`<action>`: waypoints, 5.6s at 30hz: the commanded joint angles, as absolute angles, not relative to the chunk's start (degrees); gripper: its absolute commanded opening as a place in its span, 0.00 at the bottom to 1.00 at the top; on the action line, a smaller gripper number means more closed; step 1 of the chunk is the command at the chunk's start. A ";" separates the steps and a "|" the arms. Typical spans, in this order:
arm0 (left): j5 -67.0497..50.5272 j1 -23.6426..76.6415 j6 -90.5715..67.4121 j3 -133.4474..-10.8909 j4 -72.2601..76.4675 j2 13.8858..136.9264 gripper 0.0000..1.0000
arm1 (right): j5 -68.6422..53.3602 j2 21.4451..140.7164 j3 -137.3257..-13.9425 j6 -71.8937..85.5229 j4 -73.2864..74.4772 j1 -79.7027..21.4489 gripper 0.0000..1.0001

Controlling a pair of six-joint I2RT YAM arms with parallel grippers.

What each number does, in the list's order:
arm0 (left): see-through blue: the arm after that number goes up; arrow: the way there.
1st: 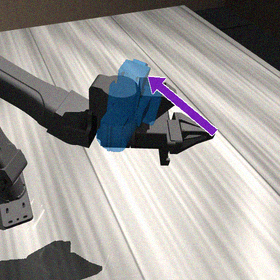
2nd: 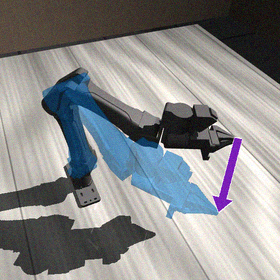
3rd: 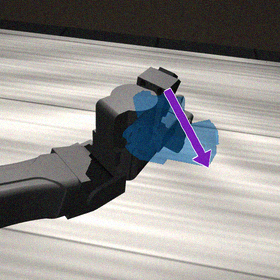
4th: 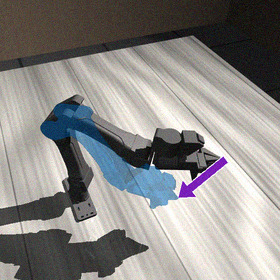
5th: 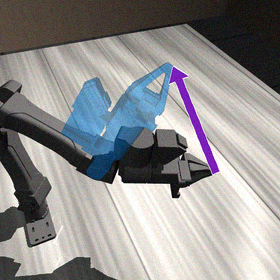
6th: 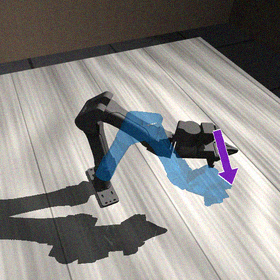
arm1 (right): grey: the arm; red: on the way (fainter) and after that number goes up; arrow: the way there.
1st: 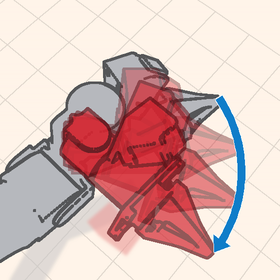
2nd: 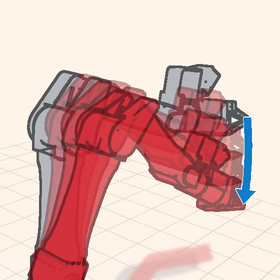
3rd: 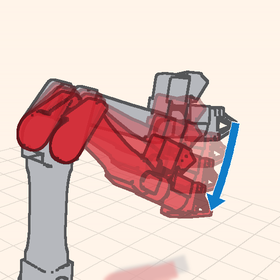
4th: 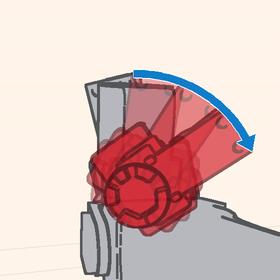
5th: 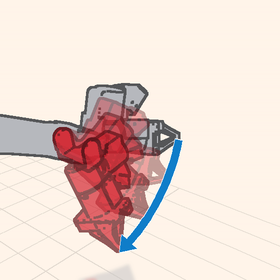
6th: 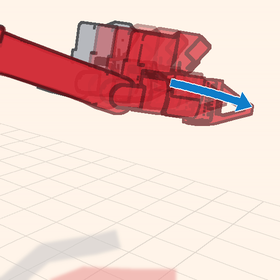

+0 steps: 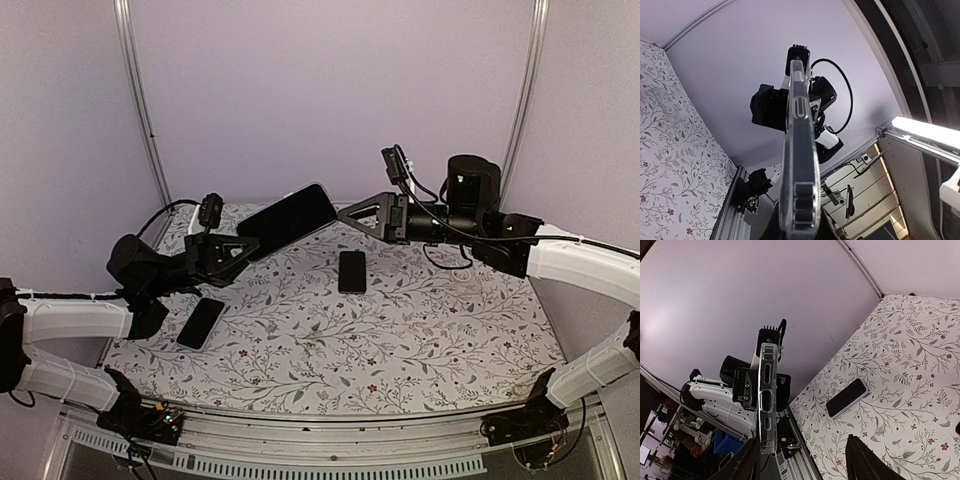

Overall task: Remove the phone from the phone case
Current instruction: Remove the top right corner of the phone case from the phone.

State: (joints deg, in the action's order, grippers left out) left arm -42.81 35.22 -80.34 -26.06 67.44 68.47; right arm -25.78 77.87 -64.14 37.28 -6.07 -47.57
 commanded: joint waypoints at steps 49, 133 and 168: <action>-48.69 39.95 -69.04 -32.06 59.00 69.27 0.00 | -26.54 80.42 -65.53 32.52 2.61 -46.79 0.63; -52.84 39.05 -21.88 -52.07 -10.31 78.51 0.00 | -51.25 76.90 -64.19 36.32 -8.09 -40.53 0.26; -40.93 46.54 -8.82 -58.97 -22.34 75.30 0.00 | -53.51 83.41 -64.56 42.15 -3.87 -39.68 0.07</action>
